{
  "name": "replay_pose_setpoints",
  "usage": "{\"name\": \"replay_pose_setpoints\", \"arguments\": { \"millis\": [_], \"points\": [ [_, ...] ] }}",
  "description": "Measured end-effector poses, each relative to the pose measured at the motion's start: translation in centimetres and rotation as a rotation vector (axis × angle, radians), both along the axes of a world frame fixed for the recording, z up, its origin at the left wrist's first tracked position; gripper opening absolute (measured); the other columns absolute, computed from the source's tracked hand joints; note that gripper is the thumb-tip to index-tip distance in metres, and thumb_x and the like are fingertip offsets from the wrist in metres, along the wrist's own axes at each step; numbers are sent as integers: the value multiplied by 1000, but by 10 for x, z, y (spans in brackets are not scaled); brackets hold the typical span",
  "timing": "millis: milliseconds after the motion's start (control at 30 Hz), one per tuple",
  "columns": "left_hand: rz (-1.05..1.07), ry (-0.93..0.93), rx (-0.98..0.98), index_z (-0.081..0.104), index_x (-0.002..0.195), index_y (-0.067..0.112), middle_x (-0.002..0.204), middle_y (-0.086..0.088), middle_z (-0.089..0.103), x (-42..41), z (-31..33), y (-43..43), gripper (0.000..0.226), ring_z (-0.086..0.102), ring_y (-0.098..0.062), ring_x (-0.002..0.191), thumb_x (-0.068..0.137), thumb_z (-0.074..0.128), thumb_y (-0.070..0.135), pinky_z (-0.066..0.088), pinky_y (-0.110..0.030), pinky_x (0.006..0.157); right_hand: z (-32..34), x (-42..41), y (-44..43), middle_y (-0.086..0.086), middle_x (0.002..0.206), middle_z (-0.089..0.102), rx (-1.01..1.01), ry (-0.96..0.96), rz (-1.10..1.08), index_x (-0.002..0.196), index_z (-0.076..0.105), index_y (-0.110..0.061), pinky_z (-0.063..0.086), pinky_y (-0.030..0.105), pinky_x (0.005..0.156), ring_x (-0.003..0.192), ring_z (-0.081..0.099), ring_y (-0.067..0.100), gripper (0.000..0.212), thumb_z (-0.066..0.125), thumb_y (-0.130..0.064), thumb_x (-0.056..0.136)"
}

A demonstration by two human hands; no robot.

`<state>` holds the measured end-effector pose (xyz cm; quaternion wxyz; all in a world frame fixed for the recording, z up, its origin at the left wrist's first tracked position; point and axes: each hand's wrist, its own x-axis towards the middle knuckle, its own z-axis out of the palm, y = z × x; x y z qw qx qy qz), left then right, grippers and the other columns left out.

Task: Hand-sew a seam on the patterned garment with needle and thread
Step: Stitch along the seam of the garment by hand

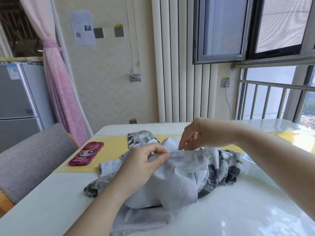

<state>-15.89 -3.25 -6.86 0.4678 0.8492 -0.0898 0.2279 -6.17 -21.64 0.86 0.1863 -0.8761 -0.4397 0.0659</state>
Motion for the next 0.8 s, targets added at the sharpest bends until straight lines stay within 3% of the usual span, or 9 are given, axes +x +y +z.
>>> {"name": "replay_pose_setpoints", "arguments": {
  "millis": [133, 467, 800],
  "points": [
    [2, 6, -15, 67, 75, 28, 70, 23, 63, 1, 0, 0, 15, 53, 6, 68, 87, 66, 18, 38, -7, 68, 0, -1, 2, -6, 78, 68, -15, 32, 7, 83, 73, -37, 39, 15, 60, 63, 51, 1, 21, 65, -18, 84],
    [-12, 13, -31, 67, 75, 27, 73, 16, 64, 3, -1, 0, 15, 53, -3, 72, 87, 66, 18, 40, -12, 70, -1, 3, -1, -10, 74, 67, 23, 72, 27, 83, 73, -36, 40, 16, 64, 64, 52, 0, 11, 70, -25, 84],
    [-30, 25, -35, 67, 75, 29, 75, 19, 66, 2, -1, -3, 20, 56, 3, 74, 88, 65, 13, 40, -9, 72, -3, 3, 1, -3, 83, 69, 8, 70, 40, 81, 73, -36, 43, 24, 70, 69, 52, 5, 21, 66, -17, 84]
  ]
}}
